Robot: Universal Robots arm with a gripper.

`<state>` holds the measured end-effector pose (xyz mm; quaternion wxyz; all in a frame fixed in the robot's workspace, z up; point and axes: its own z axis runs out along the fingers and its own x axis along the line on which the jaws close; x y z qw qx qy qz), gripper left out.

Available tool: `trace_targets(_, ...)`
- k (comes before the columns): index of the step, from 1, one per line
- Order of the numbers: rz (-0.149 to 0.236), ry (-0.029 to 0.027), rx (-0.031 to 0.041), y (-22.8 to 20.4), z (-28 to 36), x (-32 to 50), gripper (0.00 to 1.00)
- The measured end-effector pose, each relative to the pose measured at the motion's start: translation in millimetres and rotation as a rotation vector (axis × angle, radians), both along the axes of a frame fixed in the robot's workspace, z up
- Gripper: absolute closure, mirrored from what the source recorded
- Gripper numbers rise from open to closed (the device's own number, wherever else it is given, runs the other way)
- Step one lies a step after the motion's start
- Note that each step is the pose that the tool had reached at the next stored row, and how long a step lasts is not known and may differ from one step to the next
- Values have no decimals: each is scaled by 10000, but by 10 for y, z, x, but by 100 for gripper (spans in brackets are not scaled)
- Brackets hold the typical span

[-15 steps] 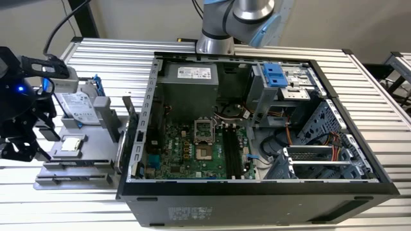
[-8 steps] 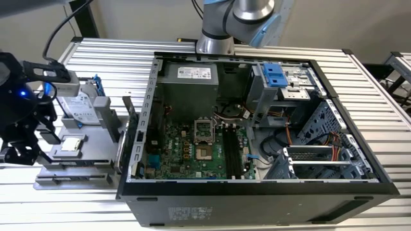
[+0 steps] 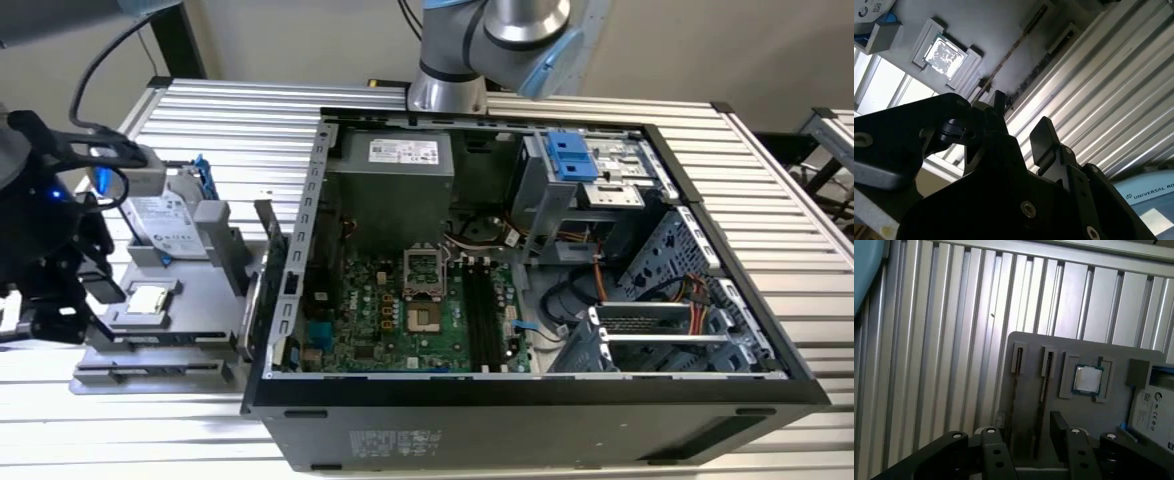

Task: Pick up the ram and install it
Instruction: 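Pick up the ram and move it above insertion slot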

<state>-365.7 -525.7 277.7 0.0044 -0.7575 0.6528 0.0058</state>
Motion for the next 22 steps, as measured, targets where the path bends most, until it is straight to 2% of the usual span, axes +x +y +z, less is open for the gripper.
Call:
trace_targets(3, 289, 2, -2, 0, -8, 1, 0)
trace_targets(10, 291, 0, 0, 0, -36, 1, 0)
trace_targets(19, 291, 1, -1, -15, -119, 4, 0)
trace_targets(22, 281, -1, 1, -36, -152, 5, 0)
